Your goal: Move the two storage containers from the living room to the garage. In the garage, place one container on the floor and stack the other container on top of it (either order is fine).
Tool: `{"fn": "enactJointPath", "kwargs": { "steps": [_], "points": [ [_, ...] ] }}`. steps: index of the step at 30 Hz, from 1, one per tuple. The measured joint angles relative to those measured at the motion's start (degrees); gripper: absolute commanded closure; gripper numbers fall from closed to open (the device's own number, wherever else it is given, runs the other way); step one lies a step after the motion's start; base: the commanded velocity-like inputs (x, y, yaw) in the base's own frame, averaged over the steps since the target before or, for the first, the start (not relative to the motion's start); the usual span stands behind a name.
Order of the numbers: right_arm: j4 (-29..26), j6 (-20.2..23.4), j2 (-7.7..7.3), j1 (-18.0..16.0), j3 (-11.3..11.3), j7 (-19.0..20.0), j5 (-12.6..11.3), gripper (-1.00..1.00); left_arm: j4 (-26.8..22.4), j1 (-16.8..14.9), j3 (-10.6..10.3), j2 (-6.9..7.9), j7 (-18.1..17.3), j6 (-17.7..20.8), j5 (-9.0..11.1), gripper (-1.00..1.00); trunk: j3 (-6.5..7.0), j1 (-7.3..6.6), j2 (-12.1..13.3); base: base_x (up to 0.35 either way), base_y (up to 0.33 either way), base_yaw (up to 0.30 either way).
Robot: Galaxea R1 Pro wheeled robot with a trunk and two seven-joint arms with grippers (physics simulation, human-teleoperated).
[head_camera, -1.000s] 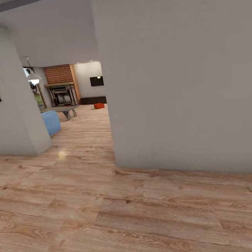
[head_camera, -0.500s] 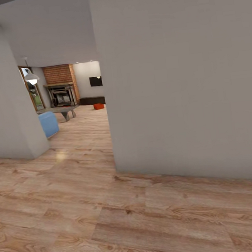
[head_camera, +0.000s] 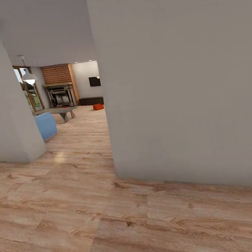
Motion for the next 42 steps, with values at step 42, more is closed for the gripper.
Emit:
{"fn": "enactJointPath", "kwargs": {
  "steps": [42],
  "points": [
    [0.00, -0.34, 1.41, 0.00, -0.48, 0.10, -0.61, -1.00, 0.00, 0.00, 0.07, 0.09, 0.00, -0.18, -0.09, -1.00, 0.00, 0.04, 0.00, 0.095, 0.000, 0.105]
  ]
}}
